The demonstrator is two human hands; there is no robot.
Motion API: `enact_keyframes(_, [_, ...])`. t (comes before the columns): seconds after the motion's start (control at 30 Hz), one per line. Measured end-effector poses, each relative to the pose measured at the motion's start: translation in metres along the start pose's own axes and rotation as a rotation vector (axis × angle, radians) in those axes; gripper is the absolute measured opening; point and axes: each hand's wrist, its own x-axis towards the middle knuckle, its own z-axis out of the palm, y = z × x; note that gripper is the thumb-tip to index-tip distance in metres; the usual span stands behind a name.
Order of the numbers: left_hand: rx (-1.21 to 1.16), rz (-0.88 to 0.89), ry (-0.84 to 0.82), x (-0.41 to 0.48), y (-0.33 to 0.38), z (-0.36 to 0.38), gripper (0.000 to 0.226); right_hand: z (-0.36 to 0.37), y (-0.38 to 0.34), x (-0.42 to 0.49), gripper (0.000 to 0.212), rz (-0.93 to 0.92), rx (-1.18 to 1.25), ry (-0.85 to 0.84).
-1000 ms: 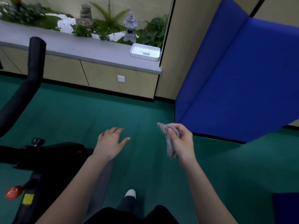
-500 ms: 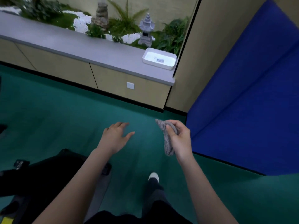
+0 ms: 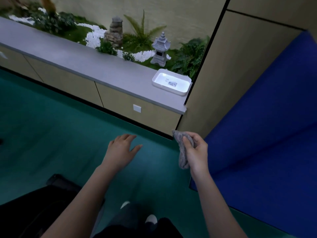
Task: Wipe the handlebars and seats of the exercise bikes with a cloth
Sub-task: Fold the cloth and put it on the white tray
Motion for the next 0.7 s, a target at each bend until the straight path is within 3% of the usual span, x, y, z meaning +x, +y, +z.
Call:
enact_keyframes(0.5, [-0.034, 0.002, 0.032, 0.222, -0.059, -0.055, 0.053, 0.133, -0.04, 0.185, 0.025, -0.059, 0.015, -0.013])
enact_keyframes(0.7, [-0.008, 0.036, 0.001, 0.305, -0.077, -0.072, 0.05, 0.169, -0.05, 0.243, 0.019, -0.03, -0.015, 0.029])
